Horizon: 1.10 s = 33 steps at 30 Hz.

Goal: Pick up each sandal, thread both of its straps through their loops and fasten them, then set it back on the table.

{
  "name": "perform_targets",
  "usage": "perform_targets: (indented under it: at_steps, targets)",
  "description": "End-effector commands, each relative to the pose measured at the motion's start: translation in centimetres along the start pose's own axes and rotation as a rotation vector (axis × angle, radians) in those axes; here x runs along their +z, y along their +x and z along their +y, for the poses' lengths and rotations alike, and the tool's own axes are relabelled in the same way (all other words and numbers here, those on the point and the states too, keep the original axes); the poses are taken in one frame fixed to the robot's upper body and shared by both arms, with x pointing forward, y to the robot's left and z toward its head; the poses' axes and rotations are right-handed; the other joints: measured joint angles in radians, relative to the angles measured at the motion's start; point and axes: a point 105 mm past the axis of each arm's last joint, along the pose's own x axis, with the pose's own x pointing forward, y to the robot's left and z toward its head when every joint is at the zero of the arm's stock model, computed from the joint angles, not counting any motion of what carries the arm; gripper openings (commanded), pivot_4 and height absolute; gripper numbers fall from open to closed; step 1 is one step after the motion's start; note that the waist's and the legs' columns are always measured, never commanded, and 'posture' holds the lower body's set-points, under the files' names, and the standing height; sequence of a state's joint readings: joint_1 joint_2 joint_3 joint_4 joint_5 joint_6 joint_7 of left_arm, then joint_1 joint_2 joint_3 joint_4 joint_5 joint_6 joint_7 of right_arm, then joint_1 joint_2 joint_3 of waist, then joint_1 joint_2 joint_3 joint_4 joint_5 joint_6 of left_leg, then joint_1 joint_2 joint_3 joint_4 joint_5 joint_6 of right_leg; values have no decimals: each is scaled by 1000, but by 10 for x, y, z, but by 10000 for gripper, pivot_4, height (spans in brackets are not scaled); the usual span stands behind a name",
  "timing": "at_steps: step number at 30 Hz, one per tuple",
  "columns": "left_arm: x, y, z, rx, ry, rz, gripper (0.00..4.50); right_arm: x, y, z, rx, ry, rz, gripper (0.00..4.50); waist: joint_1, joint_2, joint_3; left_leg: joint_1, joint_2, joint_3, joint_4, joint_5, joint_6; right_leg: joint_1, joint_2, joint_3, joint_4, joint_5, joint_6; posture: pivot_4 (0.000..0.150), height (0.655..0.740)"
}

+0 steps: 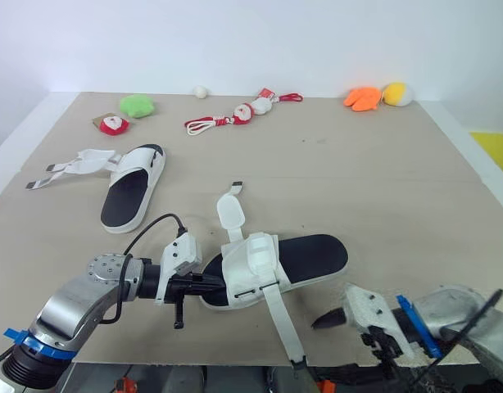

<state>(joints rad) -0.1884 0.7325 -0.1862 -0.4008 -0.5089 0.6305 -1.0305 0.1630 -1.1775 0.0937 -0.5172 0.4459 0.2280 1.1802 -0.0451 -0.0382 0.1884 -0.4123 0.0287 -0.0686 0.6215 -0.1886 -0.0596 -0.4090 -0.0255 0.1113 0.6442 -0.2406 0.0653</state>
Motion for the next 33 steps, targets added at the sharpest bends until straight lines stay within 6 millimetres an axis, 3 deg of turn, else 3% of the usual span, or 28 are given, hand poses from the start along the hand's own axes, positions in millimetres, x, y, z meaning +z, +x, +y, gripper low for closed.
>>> perform_targets:
  at_steps: [1, 4, 8, 12, 20, 30, 33]
  targets:
    - [-10, 2, 0, 9, -26, 35, 0, 3, -24, -20, -132, -481, -28, 44765, -1, -1, 0, 1, 0, 1, 1, 0, 0, 0, 0, 0, 0, 0, 0, 1500, 7400]
    - [-10, 4, -2, 6, -31, 29, 0, 5, -34, -29, -213, -839, -44, 44765, -2, -1, 1, 3, 0, 1, 1, 0, 0, 3, 0, 0, 0, 0, 0, 1500, 7400]
    - [-11, 7, -5, -3, -41, 25, 0, 11, -24, -22, -173, -1260, -82, 44765, -2, 1, 1, 5, 0, 1, 0, 0, 0, 5, 0, 1, 0, 1, 0, 1500, 7400]
    - [-11, 7, -4, -2, -44, 22, 0, 10, -10, -11, -114, -1531, -139, 44765, 0, 2, 0, 5, 0, 0, -1, 0, 0, 5, 0, 1, 1, 0, -1, 1500, 7400]
    - [-11, 7, -3, -2, -49, 19, 0, 26, 17, -16, -141, -1700, -176, 44765, 0, 1, 0, 11, -1, 0, 0, 1, 1, 11, 0, 2, 2, 1, -2, 1500, 7400]
    - [-9, 7, -2, 1, -54, 18, 0, 51, 41, -16, -129, -1763, -242, 44765, -1, 1, -1, 15, 0, 0, 0, 1, 1, 14, 1, 2, 3, 1, -3, 1500, 7400]
    - [-9, 7, -1, 4, -54, 18, 0, 57, 40, -15, -127, -1771, -274, 36075, 0, 1, -1, 15, 0, 0, -1, 1, 1, 14, 1, 2, 3, 1, -3, 1500, 7400]
